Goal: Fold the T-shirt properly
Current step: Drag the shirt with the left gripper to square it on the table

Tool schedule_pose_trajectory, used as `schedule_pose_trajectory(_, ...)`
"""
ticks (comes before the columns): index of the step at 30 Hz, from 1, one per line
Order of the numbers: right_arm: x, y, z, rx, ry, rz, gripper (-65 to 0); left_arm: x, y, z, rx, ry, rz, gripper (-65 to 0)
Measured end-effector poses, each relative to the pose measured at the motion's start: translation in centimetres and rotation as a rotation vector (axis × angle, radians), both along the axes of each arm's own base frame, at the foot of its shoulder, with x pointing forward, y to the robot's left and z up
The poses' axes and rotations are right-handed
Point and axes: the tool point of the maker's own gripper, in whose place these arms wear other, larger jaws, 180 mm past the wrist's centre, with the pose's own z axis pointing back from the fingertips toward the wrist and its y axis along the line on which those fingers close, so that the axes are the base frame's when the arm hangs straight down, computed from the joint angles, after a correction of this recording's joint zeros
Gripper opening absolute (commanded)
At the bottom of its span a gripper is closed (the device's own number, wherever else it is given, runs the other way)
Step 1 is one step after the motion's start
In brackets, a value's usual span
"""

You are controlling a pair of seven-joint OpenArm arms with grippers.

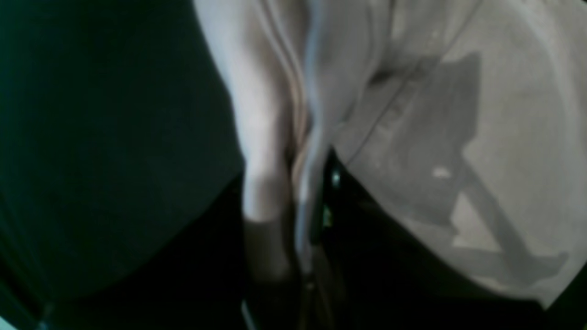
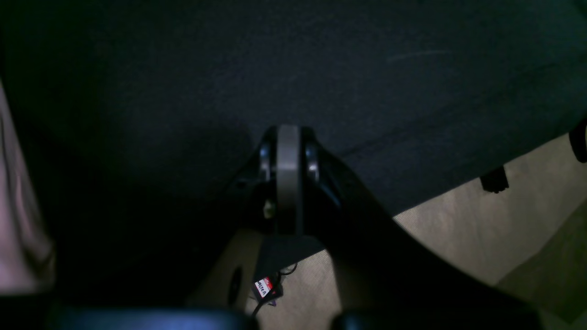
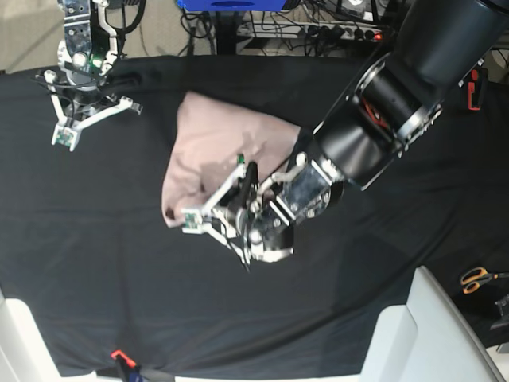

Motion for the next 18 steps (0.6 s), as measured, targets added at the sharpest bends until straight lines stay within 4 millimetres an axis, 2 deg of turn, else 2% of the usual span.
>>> schedule_pose_trajectory(6,0.0,0.0,0.0,0.001,0.001,-0.001,-63.5,0.9,1.0,-1.4,0.008,0.055,0.055,-65.0)
schedule_pose_trajectory(13,0.8,0.0,0.4,0.0,-0.019,0.0,-63.5,1.3,1.1,-1.2,0.001,0.05,0.058,-65.0)
schedule_pose_trajectory(18,0.7,0.0,0.3,0.001,-0.016,-0.001,-63.5,1.3,1.1,-1.2,0.002,0.049,0.058,-65.0)
